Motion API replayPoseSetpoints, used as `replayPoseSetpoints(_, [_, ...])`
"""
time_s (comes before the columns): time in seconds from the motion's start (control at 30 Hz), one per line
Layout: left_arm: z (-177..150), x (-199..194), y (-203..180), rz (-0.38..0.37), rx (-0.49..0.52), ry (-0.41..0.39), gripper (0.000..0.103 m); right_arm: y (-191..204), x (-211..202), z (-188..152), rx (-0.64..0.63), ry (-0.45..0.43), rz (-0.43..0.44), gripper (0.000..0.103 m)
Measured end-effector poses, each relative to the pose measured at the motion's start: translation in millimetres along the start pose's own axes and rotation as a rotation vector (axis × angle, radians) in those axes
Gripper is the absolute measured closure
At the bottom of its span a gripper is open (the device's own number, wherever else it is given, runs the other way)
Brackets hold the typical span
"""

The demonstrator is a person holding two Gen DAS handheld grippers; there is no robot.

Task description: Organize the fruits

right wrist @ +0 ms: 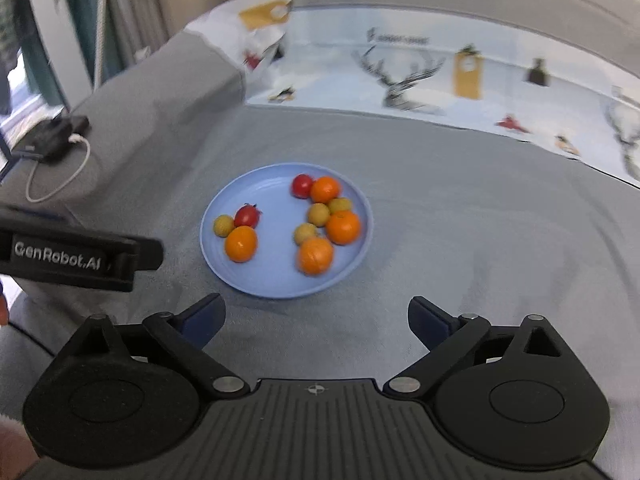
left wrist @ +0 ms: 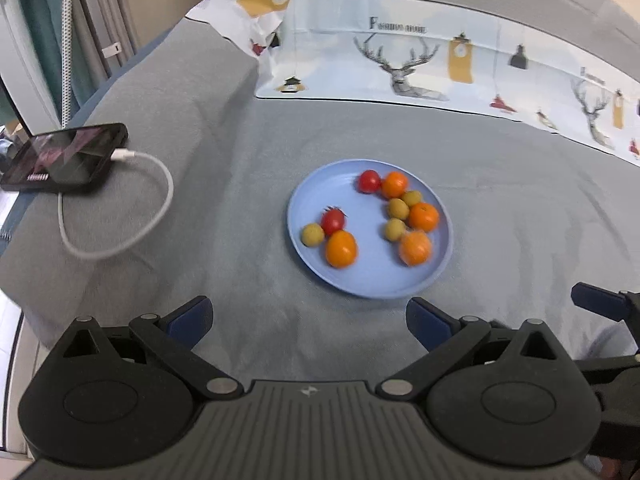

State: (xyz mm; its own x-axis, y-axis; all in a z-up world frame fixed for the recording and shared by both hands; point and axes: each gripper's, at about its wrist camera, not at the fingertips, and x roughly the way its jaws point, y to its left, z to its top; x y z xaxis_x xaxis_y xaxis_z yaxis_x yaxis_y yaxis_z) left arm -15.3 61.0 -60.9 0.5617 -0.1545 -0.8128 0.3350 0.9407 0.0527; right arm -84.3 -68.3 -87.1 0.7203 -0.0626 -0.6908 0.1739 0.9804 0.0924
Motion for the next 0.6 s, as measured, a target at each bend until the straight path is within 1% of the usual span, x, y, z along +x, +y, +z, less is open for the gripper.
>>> replayPoseSetpoints(0.1, [-13,-10,-5,0.005,0.001,-0.01,0.0,-3,-20,-13,0.035,-0.044,-0.023,0.004])
replayPoseSetpoints(0.2, [-21,-21,-8,0.022,0.003,-0.033,0.0,-3,-32,-20,0.031,-0.055,-0.036,0.004])
replayPoseSetpoints(0.33, [-26,-35,-9,0.052,0.002,-0.06,0.0,-1,-48,-26,0.023,-0.103,-0.045,0.003])
replayPoseSetpoints(0.4, [-27,-38,-9,0.061,0.0,-0.057,0.0,0,-53,-26,0.016,-0.121,-0.048,0.002])
replayPoseSetpoints(0.5, [-29,-41,-6,0.046,-0.015,-0.05,0.0,1,-58,-28,0.013,-0.132,-0.053,0.002])
replayPoseSetpoints(0.6, [-27,-39,-7,0.064,-0.001,-0.027,0.0,0,-60,-30,0.01,-0.138,-0.059,0.001])
